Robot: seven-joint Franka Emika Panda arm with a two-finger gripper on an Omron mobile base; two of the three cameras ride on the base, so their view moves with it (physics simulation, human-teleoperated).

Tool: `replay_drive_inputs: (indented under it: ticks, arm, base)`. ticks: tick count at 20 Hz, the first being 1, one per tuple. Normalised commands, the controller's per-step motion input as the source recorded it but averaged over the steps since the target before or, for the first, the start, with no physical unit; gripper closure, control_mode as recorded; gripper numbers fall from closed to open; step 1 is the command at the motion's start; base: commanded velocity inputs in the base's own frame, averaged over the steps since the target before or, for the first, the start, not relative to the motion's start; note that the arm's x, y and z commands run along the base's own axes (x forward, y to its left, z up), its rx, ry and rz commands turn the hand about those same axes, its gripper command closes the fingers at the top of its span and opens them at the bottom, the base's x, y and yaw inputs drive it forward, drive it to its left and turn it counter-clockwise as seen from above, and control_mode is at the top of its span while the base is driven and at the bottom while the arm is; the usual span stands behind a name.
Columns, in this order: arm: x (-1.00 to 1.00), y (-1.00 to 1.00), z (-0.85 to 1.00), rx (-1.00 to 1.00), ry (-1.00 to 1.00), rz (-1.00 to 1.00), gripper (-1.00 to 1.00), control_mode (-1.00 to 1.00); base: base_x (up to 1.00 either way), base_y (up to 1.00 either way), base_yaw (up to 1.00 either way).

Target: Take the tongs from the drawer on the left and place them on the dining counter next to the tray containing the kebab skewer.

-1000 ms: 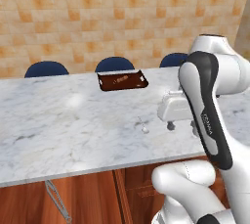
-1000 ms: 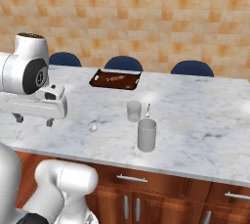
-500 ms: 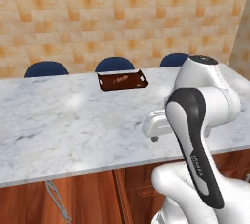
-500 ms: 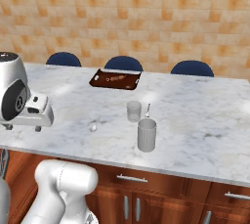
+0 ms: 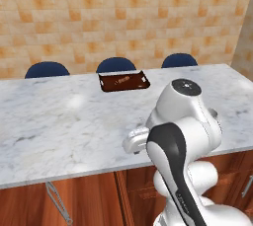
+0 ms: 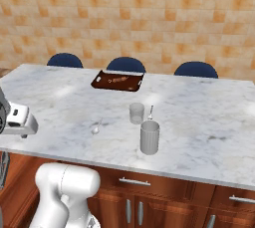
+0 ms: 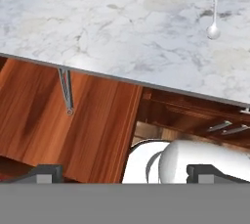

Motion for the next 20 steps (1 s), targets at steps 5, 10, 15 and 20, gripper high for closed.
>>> replay_drive_inputs:
  ticks: [5,10,15,20]
  arm:
    - [0.0,0.43,-0.19,0.0,-0.02,0.0,-1.0,-1.0]
    - [0.0,0.4,-0.08,0.04,0.05,0.02,-1.0,-1.0]
    - [0.0,0.37,-0.2,0.08,0.14,0.05,-1.0,-1.0]
    - [0.0,0.48,-0.25,0.03,0.24,0.1,-1.0,-1.0]
  base:
    - [0.0,0.0,0.0]
    - [0.0,0.0,0.0]
    - [0.0,0.0,0.0]
    - [0.0,0.0,0.0]
